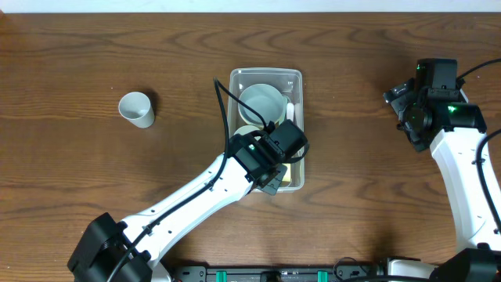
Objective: Pack container
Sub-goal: 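Carry the yellow cup over the container with the left gripper, then lower the yellow cup into the container beside the cream cup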
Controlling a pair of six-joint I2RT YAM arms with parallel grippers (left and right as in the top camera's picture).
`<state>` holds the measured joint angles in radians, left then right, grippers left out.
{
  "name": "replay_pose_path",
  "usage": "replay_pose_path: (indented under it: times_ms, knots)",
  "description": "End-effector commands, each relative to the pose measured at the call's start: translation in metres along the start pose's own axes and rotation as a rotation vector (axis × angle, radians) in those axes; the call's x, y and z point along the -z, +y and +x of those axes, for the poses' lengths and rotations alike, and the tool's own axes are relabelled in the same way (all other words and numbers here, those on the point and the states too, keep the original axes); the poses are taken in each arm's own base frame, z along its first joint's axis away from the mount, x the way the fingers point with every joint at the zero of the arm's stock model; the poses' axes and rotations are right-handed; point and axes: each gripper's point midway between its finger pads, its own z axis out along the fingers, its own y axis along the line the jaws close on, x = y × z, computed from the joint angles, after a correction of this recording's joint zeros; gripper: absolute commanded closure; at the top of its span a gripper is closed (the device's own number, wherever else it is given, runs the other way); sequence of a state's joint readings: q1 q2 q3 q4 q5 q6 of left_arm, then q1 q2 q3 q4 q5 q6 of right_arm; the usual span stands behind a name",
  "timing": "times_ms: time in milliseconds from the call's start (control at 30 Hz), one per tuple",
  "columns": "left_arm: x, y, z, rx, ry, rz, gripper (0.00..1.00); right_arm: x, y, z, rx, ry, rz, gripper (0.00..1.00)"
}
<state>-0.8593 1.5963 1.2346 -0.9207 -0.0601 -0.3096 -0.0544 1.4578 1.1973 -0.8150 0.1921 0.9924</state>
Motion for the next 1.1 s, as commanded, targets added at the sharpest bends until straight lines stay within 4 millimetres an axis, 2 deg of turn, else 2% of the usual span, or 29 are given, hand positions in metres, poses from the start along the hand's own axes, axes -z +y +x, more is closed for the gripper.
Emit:
replay_pose_path:
  times_ms: [0, 100, 167, 533, 900, 1067]
  knots:
    - [0.003, -0.001, -0.006, -0.076, -0.025, -0.010, 0.76, 0.000, -0.003, -0.003, -0.020, -0.015, 0.012, 0.01]
    - [0.006, -0.006, -0.011, -0.189, -0.046, -0.014, 0.67, 0.000, -0.003, -0.004, -0.020, -0.015, 0.012, 0.01]
    - [0.006, -0.002, -0.014, -0.203, -0.060, -0.041, 0.65, 0.000, -0.003, -0.003, -0.020, -0.015, 0.012, 0.01]
    - [0.006, -0.014, -0.040, -0.224, -0.163, -0.007, 0.65, 0.000, -0.003, -0.004, -0.020, -0.015, 0.013, 0.01]
    - [-0.010, -0.031, -0.050, -0.170, -0.175, 0.061, 0.64, 0.000, -0.003, -0.004, -0.020, -0.015, 0.012, 0.01]
    - [-0.014, -0.033, -0.053, -0.145, -0.176, 0.063, 0.64, 0.000, -0.003, -0.003, -0.020, -0.015, 0.012, 0.01]
